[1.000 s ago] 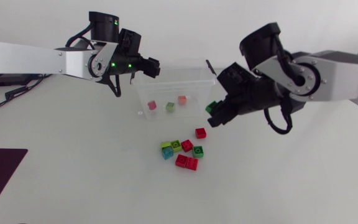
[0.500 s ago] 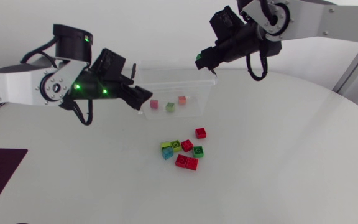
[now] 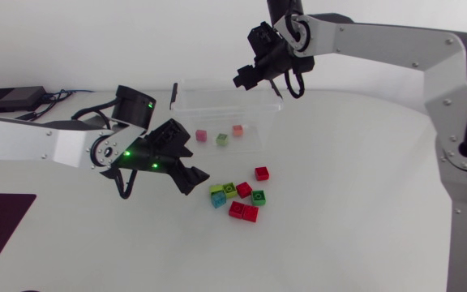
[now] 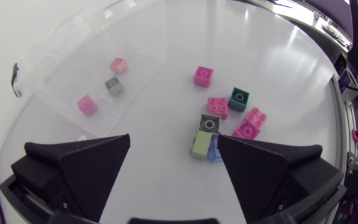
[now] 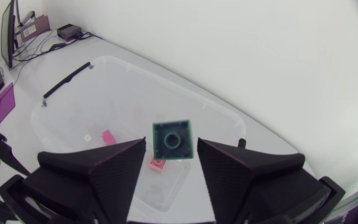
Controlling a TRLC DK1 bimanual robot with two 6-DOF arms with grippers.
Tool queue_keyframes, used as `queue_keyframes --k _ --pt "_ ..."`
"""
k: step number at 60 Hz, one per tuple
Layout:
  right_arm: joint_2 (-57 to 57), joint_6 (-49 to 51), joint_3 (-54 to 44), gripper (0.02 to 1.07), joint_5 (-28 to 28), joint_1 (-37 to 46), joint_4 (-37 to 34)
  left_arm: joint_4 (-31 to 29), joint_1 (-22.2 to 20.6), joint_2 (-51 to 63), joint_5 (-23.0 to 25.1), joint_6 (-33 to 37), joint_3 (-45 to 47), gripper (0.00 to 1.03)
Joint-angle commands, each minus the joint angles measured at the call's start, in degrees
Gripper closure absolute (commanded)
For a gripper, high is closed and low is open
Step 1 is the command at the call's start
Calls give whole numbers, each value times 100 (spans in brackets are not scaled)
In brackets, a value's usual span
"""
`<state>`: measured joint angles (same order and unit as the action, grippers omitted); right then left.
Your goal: Pick up the duplo bricks and place them in the container
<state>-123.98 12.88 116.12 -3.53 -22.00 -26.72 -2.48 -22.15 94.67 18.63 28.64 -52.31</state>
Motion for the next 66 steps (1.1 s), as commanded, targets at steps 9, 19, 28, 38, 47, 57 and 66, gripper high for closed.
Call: queue_keyframes --k 9,19,28,38,47,57,66 --pt "217 -172 34 6 45 3 -97 55 -61 675 53 502 -68 6" --pt "1394 -120 -1223 6 37 -50 264 169 -61 939 62 616 -191 6" --pt "2221 -58 -2392 6 -7 -68 554 187 -61 1097 62 722 -253 6" --pt "2906 -67 -3517 6 -95 -24 905 222 -96 1247 62 809 -279 6" --pt "3416 -76 -4501 6 -201 3 1195 336 -149 1352 62 809 -367 6" --pt "3618 -84 -5354 6 -201 11 1459 362 -237 1457 62 801 -534 6" --pt "3600 -128 -5846 6 -201 20 1565 380 -369 1677 62 809 -675 6"
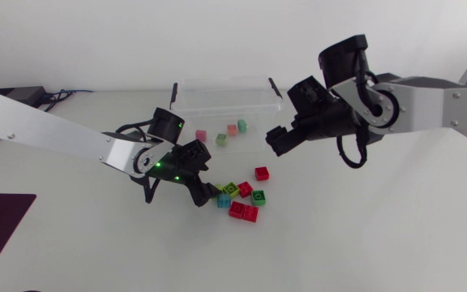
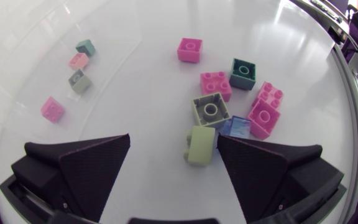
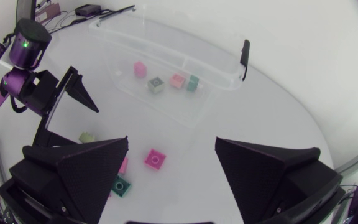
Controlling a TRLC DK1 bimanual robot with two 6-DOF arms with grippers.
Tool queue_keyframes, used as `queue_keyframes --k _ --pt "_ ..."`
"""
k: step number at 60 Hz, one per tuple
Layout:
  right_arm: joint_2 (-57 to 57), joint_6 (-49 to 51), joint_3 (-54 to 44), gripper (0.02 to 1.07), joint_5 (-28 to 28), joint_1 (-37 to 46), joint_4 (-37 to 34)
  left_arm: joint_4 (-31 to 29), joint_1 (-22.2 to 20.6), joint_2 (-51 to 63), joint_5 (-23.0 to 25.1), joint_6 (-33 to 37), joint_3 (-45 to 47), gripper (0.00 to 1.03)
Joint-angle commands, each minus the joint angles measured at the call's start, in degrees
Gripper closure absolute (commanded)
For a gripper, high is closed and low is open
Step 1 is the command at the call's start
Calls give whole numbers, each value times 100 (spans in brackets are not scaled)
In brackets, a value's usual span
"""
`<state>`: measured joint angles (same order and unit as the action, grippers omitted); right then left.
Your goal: Pick up the duplo bricks and place them in the container
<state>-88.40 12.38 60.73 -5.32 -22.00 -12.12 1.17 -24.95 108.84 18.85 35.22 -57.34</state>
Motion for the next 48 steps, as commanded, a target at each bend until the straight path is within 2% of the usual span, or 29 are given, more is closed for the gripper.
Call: queue_keyframes --k 1,13,17,20,23,26,28,48 --pt "33 -87 -342 6 -21 11 105 24 -98 296 31 152 -181 6" --pt "-46 -122 -650 6 -21 -50 192 76 -186 533 13 160 -286 8" --pt "-81 -140 -703 6 -21 -103 228 68 -186 586 4 152 -348 15" --pt "-160 -175 -703 7 -21 -129 236 59 -194 630 4 143 -357 26" --pt "-353 -210 -633 7 -13 -173 219 59 -186 648 4 125 -365 46" --pt "-547 -254 -580 7 14 -235 192 59 -186 639 4 108 -365 73" --pt "-696 -307 -536 7 102 -296 192 50 -186 612 4 99 -348 83" --pt "-1742 -693 282 10 471 -463 -45 -108 78 -838 -31 55 127 86"
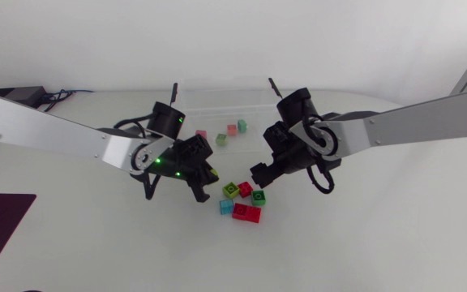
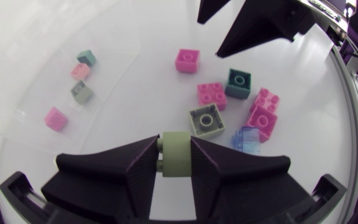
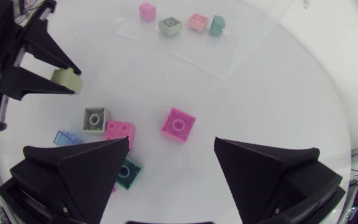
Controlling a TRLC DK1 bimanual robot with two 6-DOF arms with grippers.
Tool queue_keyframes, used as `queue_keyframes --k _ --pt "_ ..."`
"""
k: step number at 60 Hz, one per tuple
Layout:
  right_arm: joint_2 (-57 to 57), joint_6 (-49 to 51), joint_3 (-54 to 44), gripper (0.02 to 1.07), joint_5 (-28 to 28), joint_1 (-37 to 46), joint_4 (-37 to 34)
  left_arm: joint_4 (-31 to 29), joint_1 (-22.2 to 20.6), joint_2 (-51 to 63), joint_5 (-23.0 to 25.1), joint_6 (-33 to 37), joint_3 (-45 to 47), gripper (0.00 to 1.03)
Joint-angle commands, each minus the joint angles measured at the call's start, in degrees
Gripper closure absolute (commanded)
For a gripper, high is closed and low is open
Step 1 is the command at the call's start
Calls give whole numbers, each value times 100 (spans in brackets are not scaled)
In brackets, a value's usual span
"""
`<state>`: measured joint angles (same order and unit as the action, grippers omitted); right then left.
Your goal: Pick up the duplo bricks and place them in the container
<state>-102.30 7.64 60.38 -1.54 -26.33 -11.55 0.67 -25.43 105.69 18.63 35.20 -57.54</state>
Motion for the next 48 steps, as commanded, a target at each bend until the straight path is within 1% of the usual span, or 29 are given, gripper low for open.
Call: queue_keyframes --k 1,4,7,12,15,18,22,27,29,31,33,34,35,39,41,48 --pt "-387 -228 352 10 101 -30 -110 -84 152 -602 -9 57 155 86" --pt "-545 -254 466 11 110 -30 -119 -119 214 -875 -9 57 182 86" --pt "-686 -272 571 13 163 -30 -137 -128 267 -1103 -9 31 190 86" --pt "-862 -307 677 14 224 -39 -146 -128 407 -1472 0 -84 164 86" --pt "-950 -324 747 17 286 -57 -163 -111 469 -1657 0 -163 120 86" --pt "-1029 -333 809 19 330 -57 -181 4 566 -1841 0 -251 85 86" --pt "-1134 -333 870 22 365 -57 -190 320 662 -1973 0 -470 59 86" --pt "-1257 -351 923 22 365 -66 -190 619 750 -1991 0 -716 -29 86" --pt "-1292 -351 941 28 365 -66 -190 724 785 -1982 0 -787 -47 86" --pt "-1327 -351 949 37 374 -83 -190 935 829 -1973 0 -883 -56 86" --pt "-1354 -351 958 41 383 -92 -190 1058 847 -1947 -9 -971 -65 86" --pt "-1371 -351 958 46 383 -101 -190 1164 864 -1912 -9 -1077 -100 86" --pt "-1389 -351 967 47 383 -101 -190 1199 873 -1903 -18 -1103 -108 86" --pt "-1433 -342 976 62 391 -110 -190 1489 882 -1771 -167 -1323 -196 86" --pt "-1442 -342 976 65 391 -110 -190 1551 882 -1718 -211 -1358 -223 86" --pt "-1310 -324 870 67 391 -127 -269 1876 785 -1455 -483 -1490 -363 86"
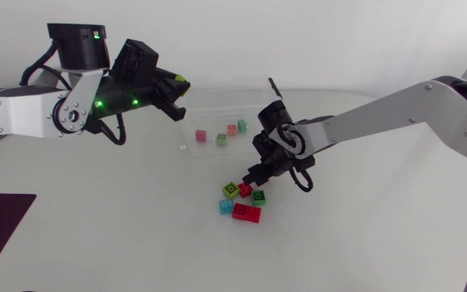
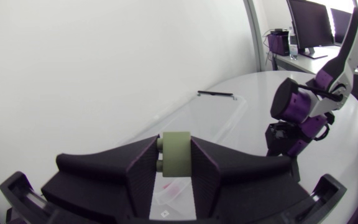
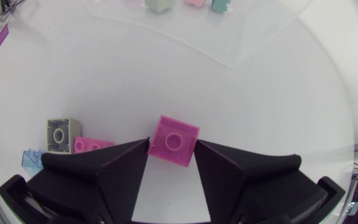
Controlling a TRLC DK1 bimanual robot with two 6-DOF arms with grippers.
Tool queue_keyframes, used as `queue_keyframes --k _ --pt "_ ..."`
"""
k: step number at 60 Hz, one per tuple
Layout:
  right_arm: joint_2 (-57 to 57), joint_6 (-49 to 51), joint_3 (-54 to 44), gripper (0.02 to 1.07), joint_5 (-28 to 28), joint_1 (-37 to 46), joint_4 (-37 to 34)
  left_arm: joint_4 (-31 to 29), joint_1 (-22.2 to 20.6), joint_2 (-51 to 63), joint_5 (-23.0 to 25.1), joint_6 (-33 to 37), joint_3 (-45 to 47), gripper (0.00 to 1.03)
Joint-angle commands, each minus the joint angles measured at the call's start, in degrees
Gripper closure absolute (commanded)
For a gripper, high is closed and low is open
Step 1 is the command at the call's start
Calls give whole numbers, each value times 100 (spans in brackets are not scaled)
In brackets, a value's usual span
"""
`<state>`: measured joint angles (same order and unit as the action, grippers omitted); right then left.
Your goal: Pick up the duplo bricks and place them in the container
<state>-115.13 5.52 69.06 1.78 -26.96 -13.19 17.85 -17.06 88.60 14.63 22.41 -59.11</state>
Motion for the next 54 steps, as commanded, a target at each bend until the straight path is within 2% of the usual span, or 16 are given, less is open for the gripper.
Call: queue_keyframes --k 1,17,32,33,37,38,42,45,54 --pt "35 -112 -41 68 59 -64 -96 202 -69 325 -136 -229 -241 86" --pt "1309 -42 -551 70 59 -72 -166 413 -166 1204 -479 -492 -900 84" --pt "2311 46 -112 70 68 -2 -843 465 -96 1995 -681 -572 -1665 81" --pt "2355 46 -41 70 68 -2 -878 439 -96 2039 -690 -572 -1709 77" --pt "2434 55 117 70 68 7 -931 298 -78 2135 -699 -598 -1850 53" --pt "2460 55 205 69 68 15 -966 254 -78 2135 -699 -607 -1867 42" --pt "2487 55 433 69 68 24 -1019 131 -78 2109 -725 -607 -1867 14" --pt "2478 63 627 69 68 33 -1054 96 -69 2021 -760 -607 -1797 6" --pt "2258 99 1303 69 59 51 -1142 17 27 1318 -751 -633 -1278 5"
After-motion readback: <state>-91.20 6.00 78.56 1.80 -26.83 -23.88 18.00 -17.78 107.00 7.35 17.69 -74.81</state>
